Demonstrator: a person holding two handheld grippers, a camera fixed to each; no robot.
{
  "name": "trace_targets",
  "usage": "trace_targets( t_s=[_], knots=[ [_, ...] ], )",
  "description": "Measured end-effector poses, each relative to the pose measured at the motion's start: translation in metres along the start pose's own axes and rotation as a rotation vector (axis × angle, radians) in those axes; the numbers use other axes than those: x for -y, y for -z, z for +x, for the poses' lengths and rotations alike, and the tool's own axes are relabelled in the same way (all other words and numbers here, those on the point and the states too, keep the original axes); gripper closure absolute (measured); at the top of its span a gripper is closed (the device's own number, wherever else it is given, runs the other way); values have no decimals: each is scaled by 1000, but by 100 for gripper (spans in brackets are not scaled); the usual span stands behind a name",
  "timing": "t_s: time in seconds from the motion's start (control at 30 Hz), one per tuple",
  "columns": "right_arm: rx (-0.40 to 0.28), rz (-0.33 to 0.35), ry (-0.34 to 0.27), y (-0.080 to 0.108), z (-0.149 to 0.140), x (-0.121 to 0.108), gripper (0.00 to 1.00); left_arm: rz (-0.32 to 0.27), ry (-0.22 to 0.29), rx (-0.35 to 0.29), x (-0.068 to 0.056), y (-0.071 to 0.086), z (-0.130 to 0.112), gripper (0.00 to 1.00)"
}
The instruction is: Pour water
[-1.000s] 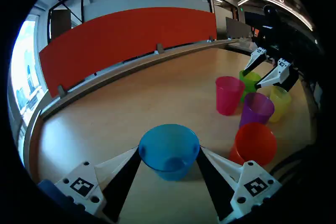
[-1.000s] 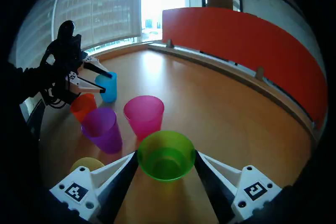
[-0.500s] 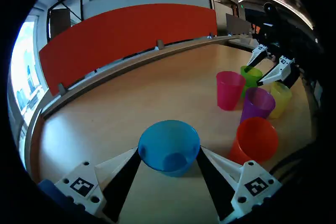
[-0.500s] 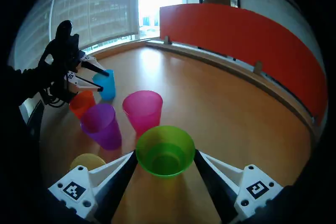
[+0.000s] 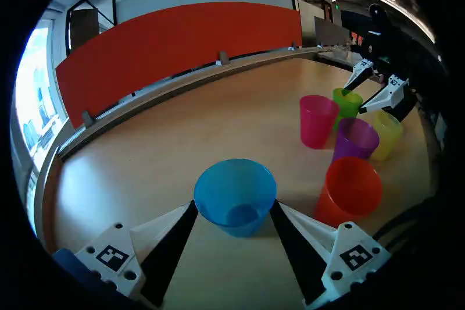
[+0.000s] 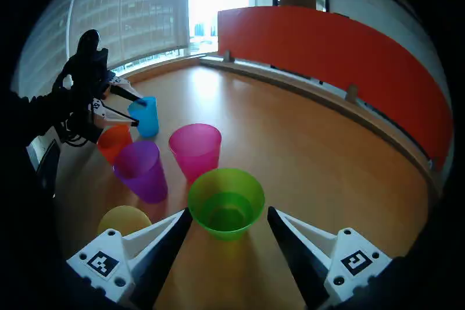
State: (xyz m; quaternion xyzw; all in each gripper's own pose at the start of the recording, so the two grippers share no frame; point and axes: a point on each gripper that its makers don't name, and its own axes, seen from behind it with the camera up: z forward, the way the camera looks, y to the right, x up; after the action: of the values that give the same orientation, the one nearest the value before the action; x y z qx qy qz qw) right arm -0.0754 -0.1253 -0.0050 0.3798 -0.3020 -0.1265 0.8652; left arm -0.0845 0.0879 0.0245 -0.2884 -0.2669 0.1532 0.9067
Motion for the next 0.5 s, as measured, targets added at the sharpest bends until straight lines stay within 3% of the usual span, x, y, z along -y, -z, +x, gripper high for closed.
trace_targets(
  t_s=[0.5],
  knots=[
    [-40,-53,-19,34,0,-7,0,36,13,-9,5,25,-5,9]
  ],
)
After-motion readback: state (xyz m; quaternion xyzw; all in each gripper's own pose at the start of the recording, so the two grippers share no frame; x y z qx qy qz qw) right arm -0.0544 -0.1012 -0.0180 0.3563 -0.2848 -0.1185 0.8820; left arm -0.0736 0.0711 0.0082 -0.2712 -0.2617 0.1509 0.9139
